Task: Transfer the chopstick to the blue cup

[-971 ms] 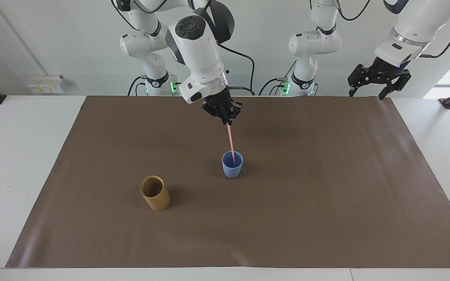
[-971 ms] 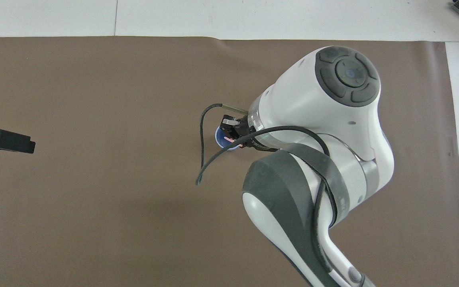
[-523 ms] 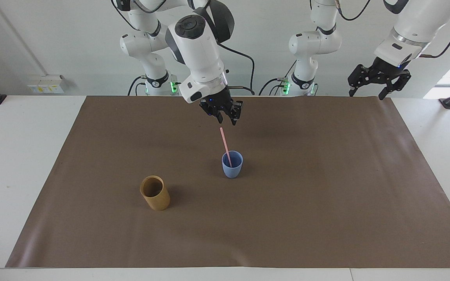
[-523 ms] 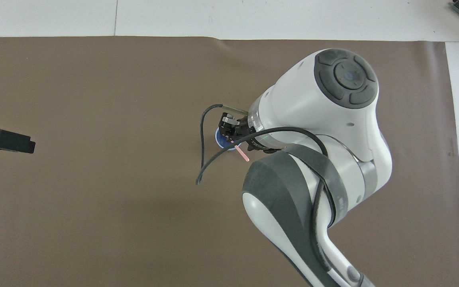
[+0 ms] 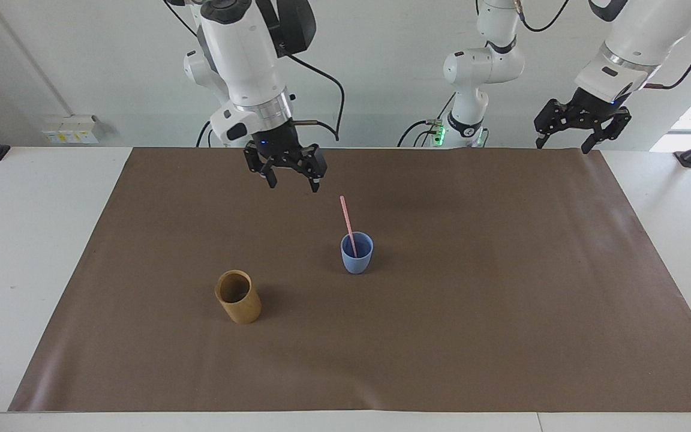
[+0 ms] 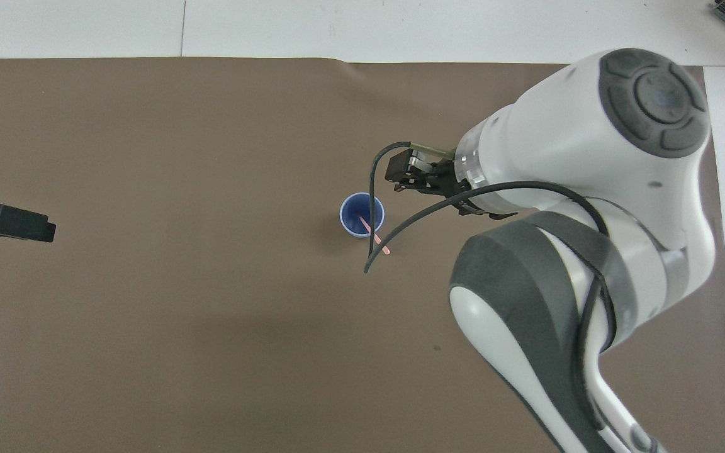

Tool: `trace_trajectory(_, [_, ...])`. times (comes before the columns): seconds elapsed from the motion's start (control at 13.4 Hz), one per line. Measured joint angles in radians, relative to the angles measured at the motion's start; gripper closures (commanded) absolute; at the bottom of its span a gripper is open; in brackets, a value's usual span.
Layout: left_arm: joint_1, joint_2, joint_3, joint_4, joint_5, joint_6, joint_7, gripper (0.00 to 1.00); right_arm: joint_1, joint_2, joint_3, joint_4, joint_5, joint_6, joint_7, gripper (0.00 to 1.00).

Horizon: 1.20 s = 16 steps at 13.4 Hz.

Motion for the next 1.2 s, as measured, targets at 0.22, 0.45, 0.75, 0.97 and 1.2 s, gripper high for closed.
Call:
trace_trajectory(0.22, [0.0, 0.0, 0.0, 0.0, 0.0, 0.0, 0.0, 0.0, -0.117, -0.073, -0.003, -0.068, -0.01, -0.001, -0.138, 0.0])
trace_trajectory(0.45, [0.0, 0.0, 0.0, 0.0, 0.0, 0.0, 0.0, 0.0, -0.216, -0.116, -0.005, -0.081, -0.01, -0.06, -0.252, 0.0])
trace_trajectory(0.75, [0.0, 0.0, 0.0, 0.0, 0.0, 0.0, 0.0, 0.0, -0.249, -0.129, -0.005, -0.028, -0.102, -0.172, -0.282, 0.0])
trace_trajectory(0.97, [0.0, 0.0, 0.0, 0.0, 0.0, 0.0, 0.0, 0.0, -0.249, -0.126, -0.002, 0.017, -0.12, -0.259, -0.282, 0.0])
trace_trajectory(1.2, [0.0, 0.0, 0.0, 0.0, 0.0, 0.0, 0.0, 0.0, -0.248, -0.122, 0.0, 0.027, -0.12, -0.283, -0.282, 0.0])
